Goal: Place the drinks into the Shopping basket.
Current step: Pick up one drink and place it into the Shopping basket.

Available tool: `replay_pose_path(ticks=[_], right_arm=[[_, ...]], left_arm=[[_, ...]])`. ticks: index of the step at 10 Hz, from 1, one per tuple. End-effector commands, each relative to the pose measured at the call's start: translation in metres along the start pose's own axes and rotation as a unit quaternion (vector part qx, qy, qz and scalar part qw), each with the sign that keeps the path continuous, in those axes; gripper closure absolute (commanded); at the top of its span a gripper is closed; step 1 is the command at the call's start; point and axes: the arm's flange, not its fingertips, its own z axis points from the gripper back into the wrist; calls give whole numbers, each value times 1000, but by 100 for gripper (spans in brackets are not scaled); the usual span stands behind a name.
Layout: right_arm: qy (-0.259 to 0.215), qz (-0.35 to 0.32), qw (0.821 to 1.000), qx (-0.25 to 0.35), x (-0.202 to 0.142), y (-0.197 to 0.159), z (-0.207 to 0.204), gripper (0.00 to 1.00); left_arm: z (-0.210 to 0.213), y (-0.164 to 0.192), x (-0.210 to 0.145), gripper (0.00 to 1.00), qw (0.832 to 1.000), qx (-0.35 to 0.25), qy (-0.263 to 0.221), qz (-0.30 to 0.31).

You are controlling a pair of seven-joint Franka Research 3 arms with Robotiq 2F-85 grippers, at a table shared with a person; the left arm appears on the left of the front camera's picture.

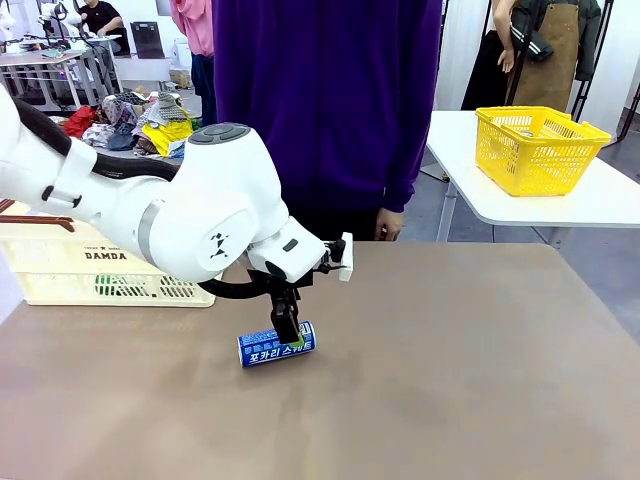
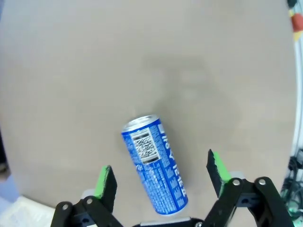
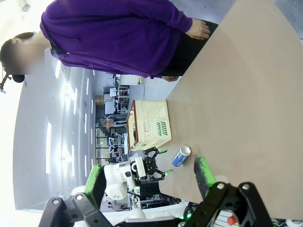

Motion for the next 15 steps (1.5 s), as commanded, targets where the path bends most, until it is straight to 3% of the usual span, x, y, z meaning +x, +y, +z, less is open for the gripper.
replay_pose_path(ticks=[1, 3, 6, 9, 11, 15], right_arm=[[-5, 6, 1000, 12, 2, 2, 0, 0], [-5, 6, 1000, 12, 2, 2, 0, 0], [-5, 6, 1000, 12, 2, 2, 0, 0], [-5, 6, 1000, 12, 2, 2, 0, 0], [-5, 6, 1000, 12, 2, 2, 0, 0], [-5, 6, 1000, 12, 2, 2, 0, 0]], left_arm=[[2, 0, 2, 0, 1000, 15, 9, 25], [1, 3, -1, 0, 1000, 4, 2, 17], [-22, 18, -16, 0, 998, -7, 44, 52], [-59, 34, -23, 0, 998, -19, 53, 9], [-84, 46, -27, 0, 996, -75, 45, -13], [-96, 46, -30, 0, 993, -107, 48, -16]])
